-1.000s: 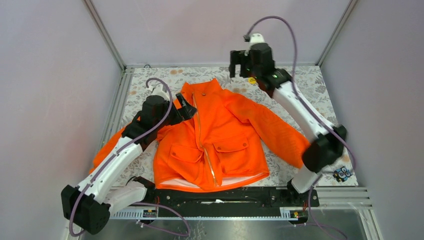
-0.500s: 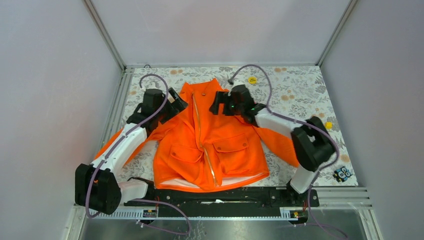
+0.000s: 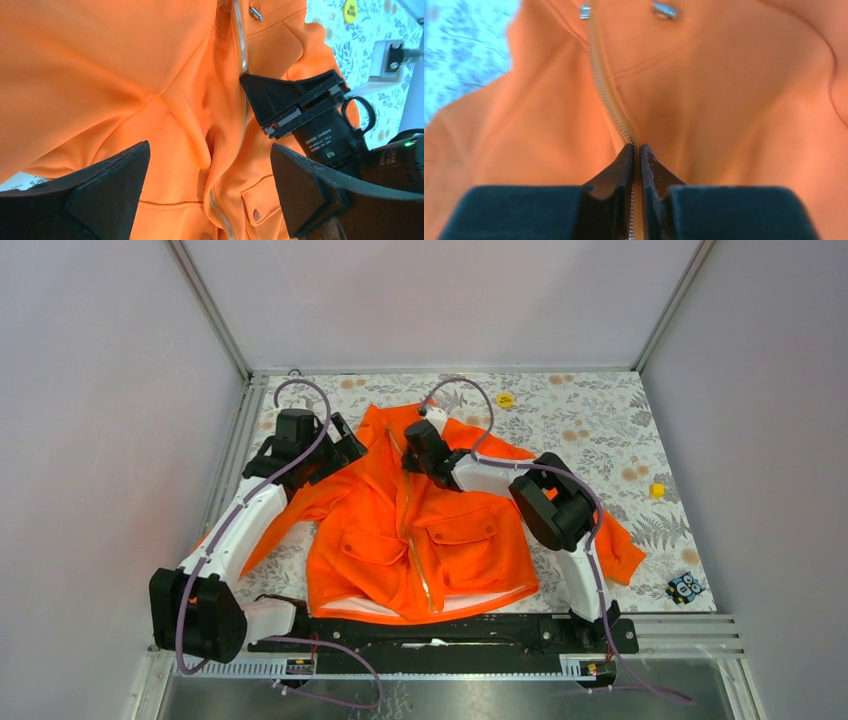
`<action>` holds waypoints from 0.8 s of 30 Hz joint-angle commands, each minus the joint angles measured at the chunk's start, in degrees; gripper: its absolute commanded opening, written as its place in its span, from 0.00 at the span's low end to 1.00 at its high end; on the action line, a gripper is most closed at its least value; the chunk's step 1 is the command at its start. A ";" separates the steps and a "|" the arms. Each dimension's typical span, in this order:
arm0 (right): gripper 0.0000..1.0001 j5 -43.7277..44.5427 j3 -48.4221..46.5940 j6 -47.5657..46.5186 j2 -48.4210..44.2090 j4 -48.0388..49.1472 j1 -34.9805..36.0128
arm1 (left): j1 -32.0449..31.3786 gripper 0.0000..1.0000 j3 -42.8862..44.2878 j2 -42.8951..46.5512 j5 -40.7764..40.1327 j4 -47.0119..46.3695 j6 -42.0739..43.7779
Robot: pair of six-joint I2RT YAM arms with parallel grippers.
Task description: Zip up the jacket
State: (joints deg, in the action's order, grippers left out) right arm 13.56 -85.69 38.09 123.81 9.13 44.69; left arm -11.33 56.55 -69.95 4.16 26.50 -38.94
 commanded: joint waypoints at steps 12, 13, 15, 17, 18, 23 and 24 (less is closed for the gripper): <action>0.01 -15.88 18.14 4.71 -2.54 12.01 -10.31 | 0.58 0.96 4.90 -16.49 10.13 -9.20 -0.81; 0.01 -16.87 18.42 4.72 -2.30 12.67 -10.74 | 0.73 0.96 5.44 -17.75 10.05 -9.56 -0.87; 0.01 -17.93 19.02 4.77 -2.08 13.61 -11.74 | 1.28 0.97 6.75 -20.11 9.49 -9.81 -1.44; 0.04 -18.94 19.13 4.09 -1.80 14.45 -12.37 | 2.24 0.97 8.34 -23.02 10.90 -10.92 -2.90; 0.05 -19.12 18.85 3.67 -1.62 14.48 -12.54 | 2.54 0.97 9.30 -24.79 11.25 -11.66 -3.66; 0.10 -22.70 12.06 3.55 2.09 16.59 -12.78 | 4.80 0.91 14.68 -38.09 7.56 -14.70 -6.41; 0.10 -23.59 9.40 4.02 3.53 16.57 -12.76 | 5.35 0.91 16.22 -40.81 5.98 -14.74 -6.78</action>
State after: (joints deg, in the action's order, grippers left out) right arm -7.66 -69.49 43.18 122.52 24.99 32.82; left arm -8.34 67.75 -101.95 13.37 16.29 -42.85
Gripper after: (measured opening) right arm 0.098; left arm 0.925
